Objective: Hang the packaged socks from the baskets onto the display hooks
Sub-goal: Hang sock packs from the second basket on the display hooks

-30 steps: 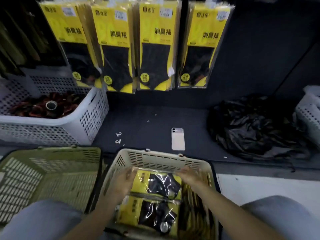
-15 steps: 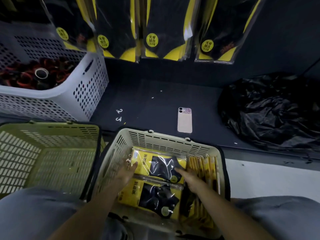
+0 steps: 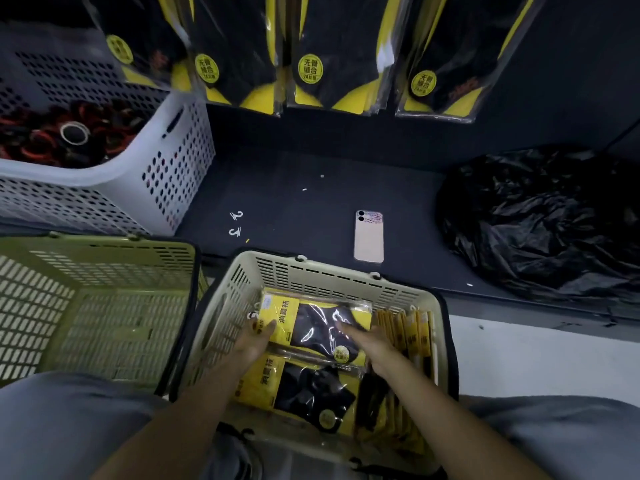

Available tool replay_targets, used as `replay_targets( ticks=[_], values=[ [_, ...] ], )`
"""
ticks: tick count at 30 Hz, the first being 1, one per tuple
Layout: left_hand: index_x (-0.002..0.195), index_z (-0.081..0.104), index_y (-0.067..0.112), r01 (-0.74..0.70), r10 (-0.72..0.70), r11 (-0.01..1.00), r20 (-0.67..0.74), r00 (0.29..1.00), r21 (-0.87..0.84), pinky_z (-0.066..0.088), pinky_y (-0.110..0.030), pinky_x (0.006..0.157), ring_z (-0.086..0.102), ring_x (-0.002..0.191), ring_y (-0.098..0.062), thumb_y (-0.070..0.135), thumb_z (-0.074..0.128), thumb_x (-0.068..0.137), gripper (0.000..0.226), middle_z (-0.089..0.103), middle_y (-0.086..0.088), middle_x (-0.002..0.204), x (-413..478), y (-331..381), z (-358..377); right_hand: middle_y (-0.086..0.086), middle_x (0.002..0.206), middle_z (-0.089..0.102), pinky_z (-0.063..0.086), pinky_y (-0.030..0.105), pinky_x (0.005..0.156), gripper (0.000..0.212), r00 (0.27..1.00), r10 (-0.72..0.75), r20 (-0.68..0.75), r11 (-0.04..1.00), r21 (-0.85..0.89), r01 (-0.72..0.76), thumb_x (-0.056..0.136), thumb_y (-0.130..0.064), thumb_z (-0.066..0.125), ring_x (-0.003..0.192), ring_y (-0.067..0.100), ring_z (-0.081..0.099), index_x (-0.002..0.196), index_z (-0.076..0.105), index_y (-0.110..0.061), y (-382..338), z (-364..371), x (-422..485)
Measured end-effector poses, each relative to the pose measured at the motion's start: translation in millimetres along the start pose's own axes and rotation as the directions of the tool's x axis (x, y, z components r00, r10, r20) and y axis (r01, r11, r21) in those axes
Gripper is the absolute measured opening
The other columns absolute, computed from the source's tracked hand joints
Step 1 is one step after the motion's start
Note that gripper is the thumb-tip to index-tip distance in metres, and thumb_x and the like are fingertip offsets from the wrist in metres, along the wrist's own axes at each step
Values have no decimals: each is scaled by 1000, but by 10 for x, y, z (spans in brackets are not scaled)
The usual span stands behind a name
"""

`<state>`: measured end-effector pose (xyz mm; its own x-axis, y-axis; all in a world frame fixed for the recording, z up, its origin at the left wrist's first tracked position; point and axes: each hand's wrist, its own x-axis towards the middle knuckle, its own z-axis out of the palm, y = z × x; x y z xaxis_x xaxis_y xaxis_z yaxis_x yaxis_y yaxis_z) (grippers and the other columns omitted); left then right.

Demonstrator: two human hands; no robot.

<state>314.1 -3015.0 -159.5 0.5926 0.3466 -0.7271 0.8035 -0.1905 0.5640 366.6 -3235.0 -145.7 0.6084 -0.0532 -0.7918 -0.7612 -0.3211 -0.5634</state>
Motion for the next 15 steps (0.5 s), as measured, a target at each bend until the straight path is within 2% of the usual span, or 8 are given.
replay_targets(
  ticks=[2,5,7,9,11,12,13,15],
  values=[
    [149,21,12,-20,20,998,-3,1000,-56,31,-51,110,30,138,-35,42,50,94,69,27,-14,153,-83,32,-4,14,139,47,38,42,98,91,998,-18,59,1000,19,17,72,-43,79,130,31,43,140,36,0,-109,-9,-130],
    [147,26,11,-48,32,968,-67,997,-245,31,-49,111,35,135,-34,41,62,88,75,33,-14,150,-244,161,-7,7,119,59,39,37,93,71,992,-104,76,995,7,104,70,-42,80,116,26,55,123,55,-2,-365,-116,-336],
    [146,27,14,-4,-38,897,-86,996,-442,35,-50,108,40,131,-34,42,74,77,88,38,-13,147,-360,353,-47,5,124,58,40,40,98,67,984,-165,74,985,58,161,68,-43,81,110,22,56,119,57,-5,-562,-237,-496],
    [137,41,15,100,-104,764,32,994,-637,48,-44,95,51,117,-28,44,81,66,87,48,-10,132,-515,617,-143,0,133,48,41,44,98,86,975,-210,66,969,149,199,64,-45,84,120,25,51,130,46,-5,-747,-370,-670],
    [117,52,14,150,6,588,189,982,-795,51,-36,86,56,101,-22,39,80,63,66,52,-6,108,-669,905,-235,-1,128,56,54,41,80,97,968,-237,89,937,285,203,50,-47,88,116,26,57,129,46,-11,-903,-485,-801],
    [117,51,14,139,92,506,214,973,-851,49,-36,92,55,105,-22,34,78,68,60,52,-7,104,-734,1024,-265,2,125,62,58,43,74,93,960,-262,100,914,345,214,45,-47,89,109,25,62,123,51,-15,-969,-525,-871],
    [122,48,13,108,185,456,213,959,-883,46,-36,99,54,111,-22,30,75,74,58,54,-7,102,-821,1146,-303,5,125,63,58,48,78,93,953,-282,110,894,390,220,43,-47,90,109,25,63,123,53,-18,-1034,-548,-946],
    [123,49,13,8,367,443,189,911,-897,49,-32,93,62,105,-18,25,69,80,49,70,-7,99,-1013,1390,-371,10,134,56,52,50,92,105,937,-326,128,854,464,234,43,-48,91,121,29,56,134,49,-16,-1115,-592,-1047]
  ],
)
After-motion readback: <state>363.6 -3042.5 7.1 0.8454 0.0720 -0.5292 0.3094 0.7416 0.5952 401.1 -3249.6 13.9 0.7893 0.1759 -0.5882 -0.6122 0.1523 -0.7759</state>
